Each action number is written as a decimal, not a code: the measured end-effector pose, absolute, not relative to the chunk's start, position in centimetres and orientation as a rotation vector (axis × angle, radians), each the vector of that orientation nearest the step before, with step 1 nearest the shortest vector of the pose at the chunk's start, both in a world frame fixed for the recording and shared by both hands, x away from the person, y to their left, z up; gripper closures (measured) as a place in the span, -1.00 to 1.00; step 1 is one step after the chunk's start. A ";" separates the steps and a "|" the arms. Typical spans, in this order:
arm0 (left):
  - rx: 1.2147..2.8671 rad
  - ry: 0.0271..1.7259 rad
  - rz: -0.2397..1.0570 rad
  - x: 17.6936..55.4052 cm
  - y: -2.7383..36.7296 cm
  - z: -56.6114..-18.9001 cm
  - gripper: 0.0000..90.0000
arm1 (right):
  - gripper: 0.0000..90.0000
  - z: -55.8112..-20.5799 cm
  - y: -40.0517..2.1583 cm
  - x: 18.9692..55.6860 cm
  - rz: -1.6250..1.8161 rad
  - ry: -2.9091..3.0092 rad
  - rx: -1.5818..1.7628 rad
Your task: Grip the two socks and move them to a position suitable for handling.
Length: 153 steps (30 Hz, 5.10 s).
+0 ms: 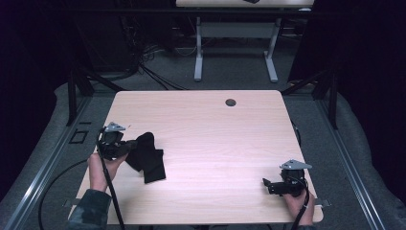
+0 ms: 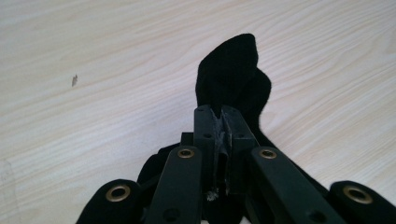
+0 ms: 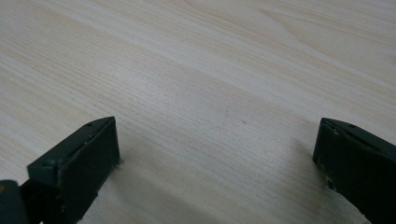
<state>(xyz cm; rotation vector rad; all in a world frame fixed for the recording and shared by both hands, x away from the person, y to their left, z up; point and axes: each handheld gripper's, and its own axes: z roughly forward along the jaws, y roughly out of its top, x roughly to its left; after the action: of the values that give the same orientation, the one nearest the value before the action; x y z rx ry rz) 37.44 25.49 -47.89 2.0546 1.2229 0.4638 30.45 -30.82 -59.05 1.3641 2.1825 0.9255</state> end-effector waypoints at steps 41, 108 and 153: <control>2.158 0.815 0.315 32.9 12.7 -43.5 0.91 | -1.00 -59.0 -30.8 30.4 0.922 2.184 1.369; 2.216 1.057 0.156 31.5 9.5 -56.9 0.24 | 0.45 -57.4 -13.6 28.4 1.007 2.584 0.942; 2.254 1.009 0.154 31.1 13.2 -54.9 -0.24 | 0.08 -55.9 -22.2 29.0 1.053 2.472 1.192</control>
<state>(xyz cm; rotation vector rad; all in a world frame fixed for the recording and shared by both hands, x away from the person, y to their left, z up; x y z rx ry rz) 31.15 13.18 -54.89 2.2545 1.0086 0.1539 29.01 -22.22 -55.90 1.1918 2.4725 1.0532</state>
